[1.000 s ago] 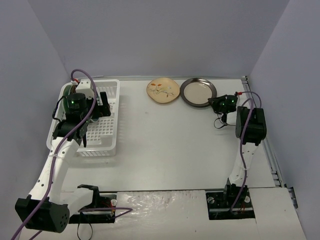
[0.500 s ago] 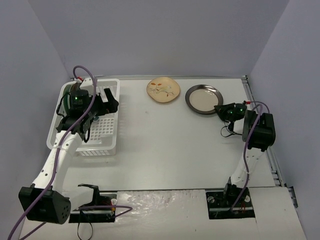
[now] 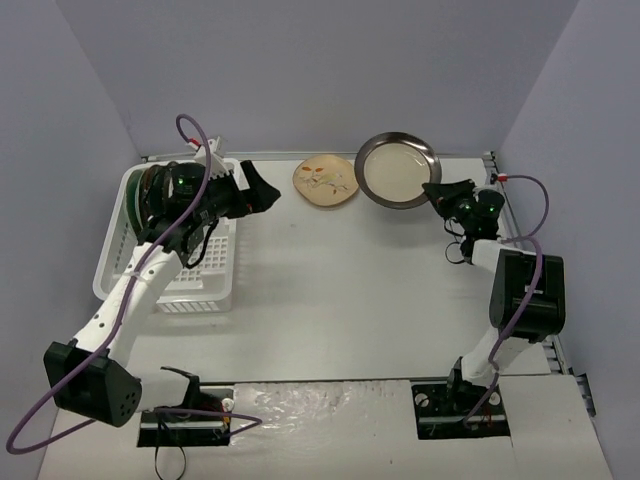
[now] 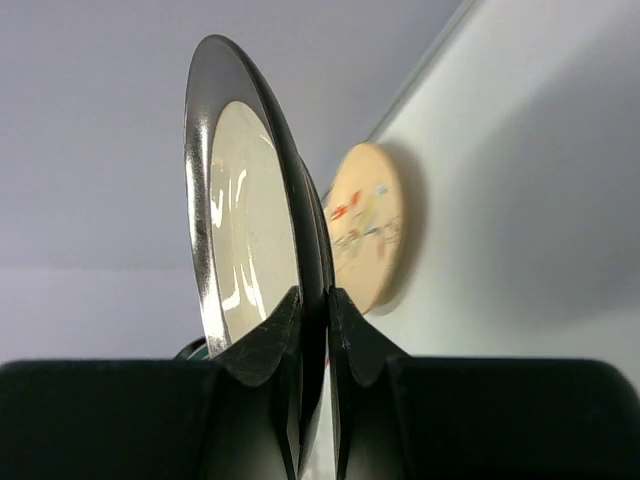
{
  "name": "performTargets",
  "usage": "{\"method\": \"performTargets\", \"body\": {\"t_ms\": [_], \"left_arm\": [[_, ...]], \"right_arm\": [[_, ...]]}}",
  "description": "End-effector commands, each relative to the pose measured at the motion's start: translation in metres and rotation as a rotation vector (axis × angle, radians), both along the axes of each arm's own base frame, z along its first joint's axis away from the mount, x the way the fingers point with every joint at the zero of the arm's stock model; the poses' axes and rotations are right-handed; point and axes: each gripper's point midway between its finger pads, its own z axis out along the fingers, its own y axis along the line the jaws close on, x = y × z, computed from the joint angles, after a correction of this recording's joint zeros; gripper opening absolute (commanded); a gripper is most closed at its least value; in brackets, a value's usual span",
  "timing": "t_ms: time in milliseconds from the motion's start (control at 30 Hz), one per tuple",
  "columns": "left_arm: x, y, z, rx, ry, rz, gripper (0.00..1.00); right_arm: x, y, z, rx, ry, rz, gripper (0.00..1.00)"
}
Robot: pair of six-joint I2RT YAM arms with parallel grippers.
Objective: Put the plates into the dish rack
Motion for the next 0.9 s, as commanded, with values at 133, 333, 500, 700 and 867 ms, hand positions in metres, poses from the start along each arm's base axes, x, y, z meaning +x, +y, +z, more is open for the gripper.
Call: {"method": "performTargets", "body": {"t_ms": [133,333,500,700,867], "left_arm": [[0.015,-0.035,0.051,-0.132,-0.113,-0.060,0.97],[0.017,-0.036,0.023,-0.103,-0.021,-0.044,0.97],[0.014,-0.035,0.012,-0.089,0.015,-0.043,0.96],[0.006,-0.036,0.014,-0.108,0.017,-0.055,0.79],[0.002,-0.039,0.016,-0.126,0.024,-0.075,0.50]], "right_arm": [[-0.062,0.127,0.141,0.046,-0.396,0.360,0.00],[-0.092,0.168,0.153,0.043,-0.438,0.473,0.00],[-0.107,0.189,0.155,0.049,-0.454,0.536,0.00],[-0.109,0.196,0.149,0.045,-0.446,0.557,0.00],[-0.108,0.198,0.145,0.046,-0.444,0.567,0.00]]}}
